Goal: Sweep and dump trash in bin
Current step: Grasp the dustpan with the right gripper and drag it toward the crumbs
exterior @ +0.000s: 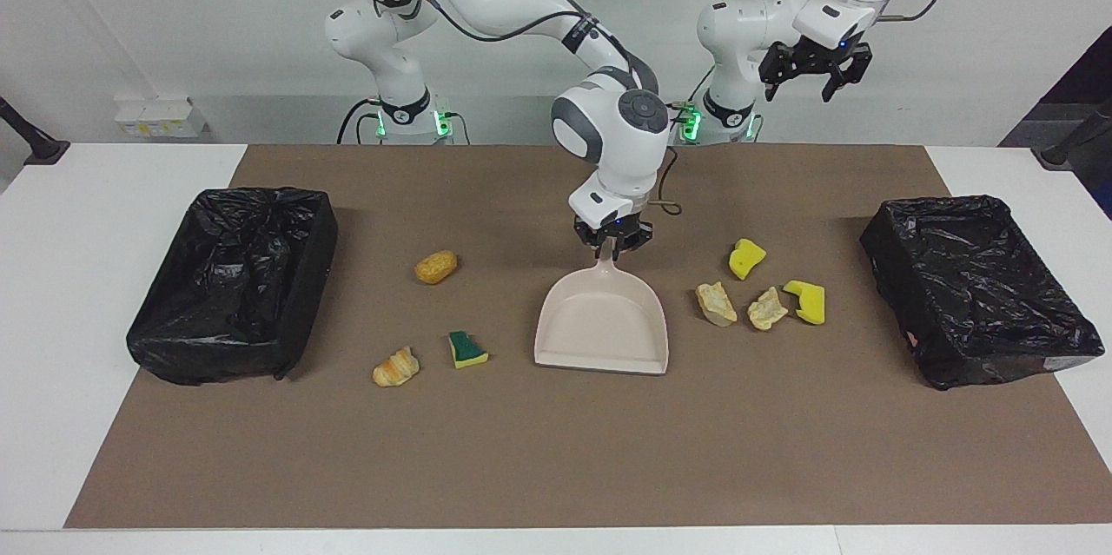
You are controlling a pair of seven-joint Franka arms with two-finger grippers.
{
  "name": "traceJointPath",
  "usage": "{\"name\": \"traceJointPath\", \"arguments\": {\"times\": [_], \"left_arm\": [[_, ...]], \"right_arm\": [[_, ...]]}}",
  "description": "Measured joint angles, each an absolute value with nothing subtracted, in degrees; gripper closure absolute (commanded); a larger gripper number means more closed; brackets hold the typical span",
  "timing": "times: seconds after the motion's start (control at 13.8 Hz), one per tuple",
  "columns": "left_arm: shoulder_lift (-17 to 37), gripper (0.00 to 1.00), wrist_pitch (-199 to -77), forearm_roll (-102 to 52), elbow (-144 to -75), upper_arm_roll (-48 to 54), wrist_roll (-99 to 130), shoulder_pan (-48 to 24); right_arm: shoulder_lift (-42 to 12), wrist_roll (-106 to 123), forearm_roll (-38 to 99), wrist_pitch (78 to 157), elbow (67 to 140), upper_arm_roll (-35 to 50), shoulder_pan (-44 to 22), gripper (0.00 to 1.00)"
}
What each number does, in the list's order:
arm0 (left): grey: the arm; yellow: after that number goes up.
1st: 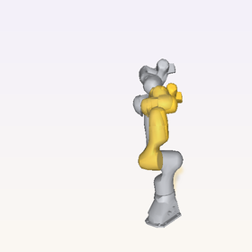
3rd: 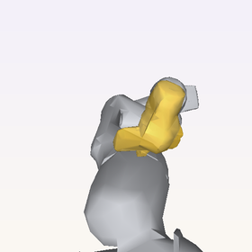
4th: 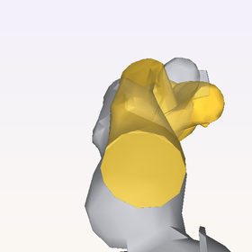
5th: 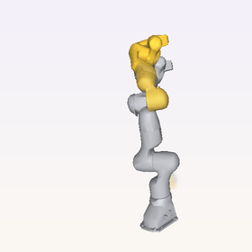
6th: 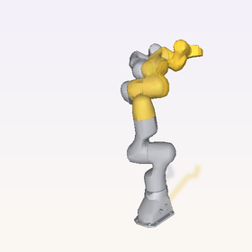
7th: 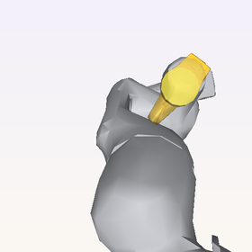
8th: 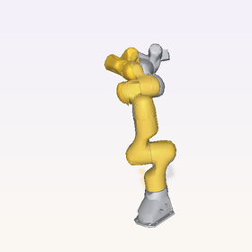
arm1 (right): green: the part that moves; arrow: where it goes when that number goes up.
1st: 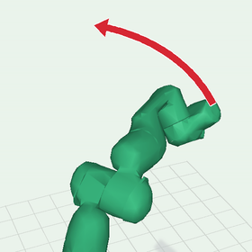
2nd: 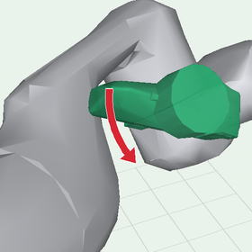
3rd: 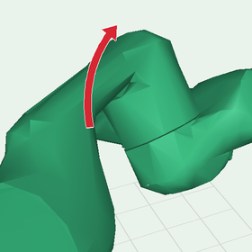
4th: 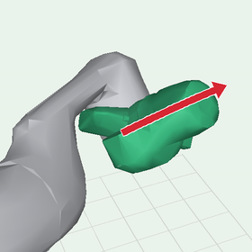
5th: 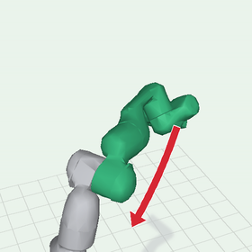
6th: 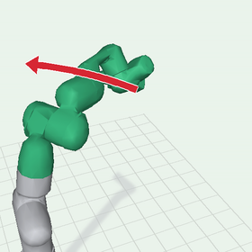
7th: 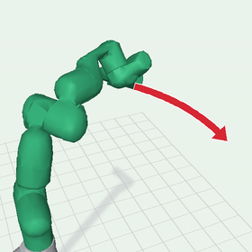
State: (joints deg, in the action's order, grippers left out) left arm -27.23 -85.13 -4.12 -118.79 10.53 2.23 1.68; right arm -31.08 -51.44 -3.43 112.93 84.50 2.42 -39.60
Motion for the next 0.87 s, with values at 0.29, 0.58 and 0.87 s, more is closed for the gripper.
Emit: {"name": "traceJointPath", "arguments": {"times": [0.29,0.58,0.87], "left_arm": [[-27.2,0.00,-85.1,-4.7,-118.8,10.6,2.1,1.4],[-27.3,0.00,-85.1,-5.3,-120.3,10.7,2.3,-3.5],[-27.4,0.00,-85.1,-5.3,-121.2,10.6,2.4,-4.5]], "right_arm": [[-31.1,-51.0,-2.6,114.3,85.0,2.4,-39.4,0.63],[-31.0,-50.9,-1.7,116.9,86.9,2.4,-38.9,1.00],[-30.7,-47.4,-1.6,117.0,87.1,2.4,-38.7,1.00]]}}
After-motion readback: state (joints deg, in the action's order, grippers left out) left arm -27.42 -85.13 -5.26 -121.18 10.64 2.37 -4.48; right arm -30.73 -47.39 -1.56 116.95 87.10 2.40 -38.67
